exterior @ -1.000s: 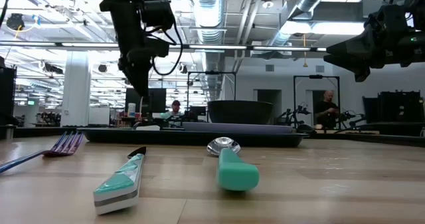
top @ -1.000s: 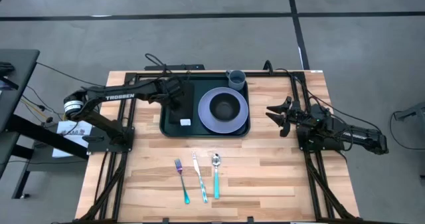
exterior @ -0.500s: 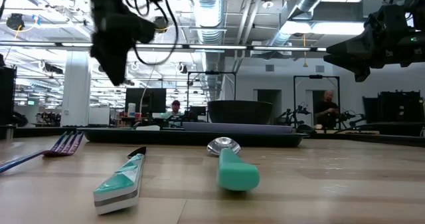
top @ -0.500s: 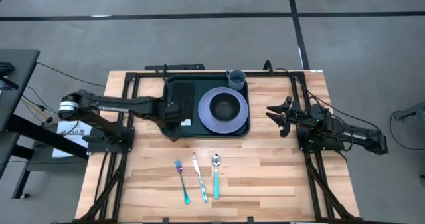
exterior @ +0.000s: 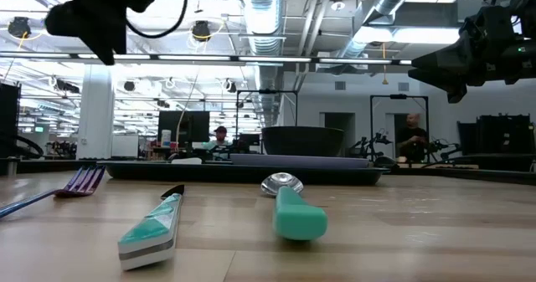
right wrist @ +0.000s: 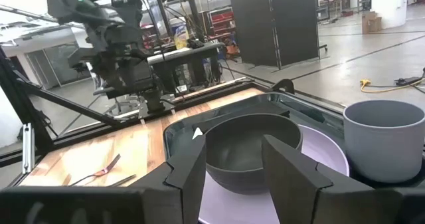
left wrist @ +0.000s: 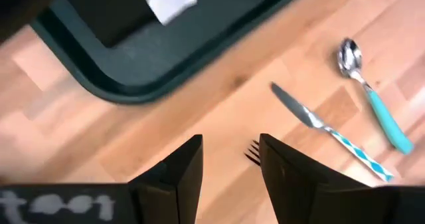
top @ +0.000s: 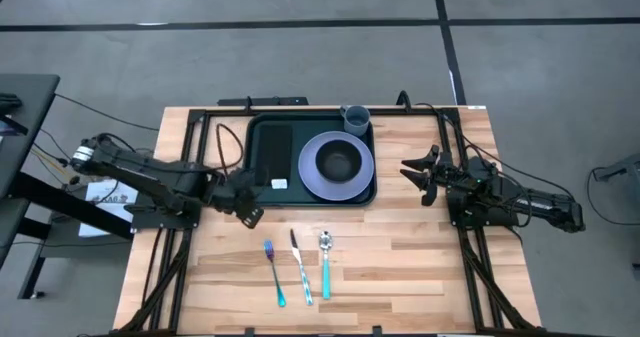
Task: Set up tray
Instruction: Put the purple fork on the black napkin
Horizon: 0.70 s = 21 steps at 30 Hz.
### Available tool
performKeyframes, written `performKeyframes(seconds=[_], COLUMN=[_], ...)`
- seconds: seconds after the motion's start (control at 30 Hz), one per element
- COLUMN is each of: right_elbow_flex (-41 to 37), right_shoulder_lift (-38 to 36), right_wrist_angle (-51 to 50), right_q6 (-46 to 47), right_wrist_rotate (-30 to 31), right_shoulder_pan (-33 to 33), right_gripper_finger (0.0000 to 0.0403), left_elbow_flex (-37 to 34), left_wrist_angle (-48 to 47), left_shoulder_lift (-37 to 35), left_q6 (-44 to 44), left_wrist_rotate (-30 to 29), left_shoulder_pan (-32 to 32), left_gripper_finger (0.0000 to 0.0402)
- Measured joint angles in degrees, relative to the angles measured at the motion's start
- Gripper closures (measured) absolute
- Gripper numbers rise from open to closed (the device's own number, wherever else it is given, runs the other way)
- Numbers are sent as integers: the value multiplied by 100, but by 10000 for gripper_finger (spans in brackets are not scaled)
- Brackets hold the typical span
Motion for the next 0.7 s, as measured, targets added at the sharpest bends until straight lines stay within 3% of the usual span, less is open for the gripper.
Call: performKeyframes(seconds=[0.13, 0.4, 0.53, 0.7], right_elbow_flex=[0, 0, 0, -1], right_shoulder_lift=[2, 2, 2, 2], right_wrist_angle=[-1, -1, -1, -1], right_q6=[1, 0, 0, 2], right_wrist_rotate=[-1, -2, -2, -2], right_shoulder_pan=[2, 0, 0, 2], right_gripper_finger=[264, 264, 265, 266], left_elbow_flex=[0, 0, 0, 72], left_wrist_angle=[40, 766, 1395, 2043], left_shoulder_lift=[234, 1035, 1627, 2393], left_q6=[-882, -3562, -4646, -5384], left_wrist_rotate=[-216, -454, -534, -393], left_shoulder_pan=[-490, -1431, -1636, -1685], left_gripper_finger=[267, 267, 267, 267])
